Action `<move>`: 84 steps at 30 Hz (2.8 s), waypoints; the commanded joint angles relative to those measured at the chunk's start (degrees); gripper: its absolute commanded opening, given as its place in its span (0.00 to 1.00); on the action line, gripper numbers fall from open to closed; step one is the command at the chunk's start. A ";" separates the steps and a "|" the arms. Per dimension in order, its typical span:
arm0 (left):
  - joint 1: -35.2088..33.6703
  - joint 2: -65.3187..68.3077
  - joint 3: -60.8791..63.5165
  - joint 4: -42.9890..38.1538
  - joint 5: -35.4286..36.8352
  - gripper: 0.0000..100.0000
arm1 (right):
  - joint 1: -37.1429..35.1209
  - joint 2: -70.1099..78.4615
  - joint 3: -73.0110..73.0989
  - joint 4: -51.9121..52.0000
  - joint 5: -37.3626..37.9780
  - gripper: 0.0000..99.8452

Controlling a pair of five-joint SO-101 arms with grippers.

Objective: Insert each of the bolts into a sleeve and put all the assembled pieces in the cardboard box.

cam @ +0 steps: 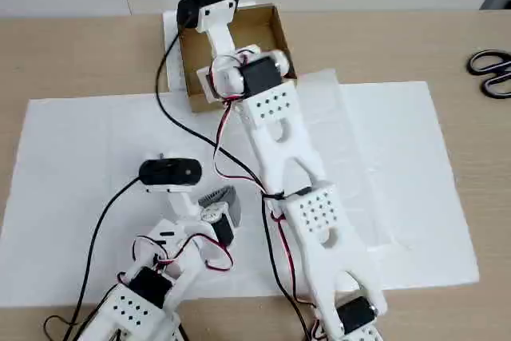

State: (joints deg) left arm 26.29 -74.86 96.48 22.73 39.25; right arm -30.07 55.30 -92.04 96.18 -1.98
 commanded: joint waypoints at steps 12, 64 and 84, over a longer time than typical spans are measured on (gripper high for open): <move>-18.55 -30.86 -30.99 43.78 -27.34 0.01 | 3.12 -80.40 79.56 1.45 -7.82 0.36; -26.29 -29.36 -0.22 23.38 -26.64 0.01 | 27.56 -159.34 184.44 -28.88 -9.41 0.05; -26.20 -29.36 -0.22 28.40 -26.73 0.01 | 27.56 -159.25 184.44 -28.88 -9.41 0.05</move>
State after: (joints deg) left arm 0.09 -103.60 96.48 50.95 12.44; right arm -2.90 -103.21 92.75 68.22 -11.03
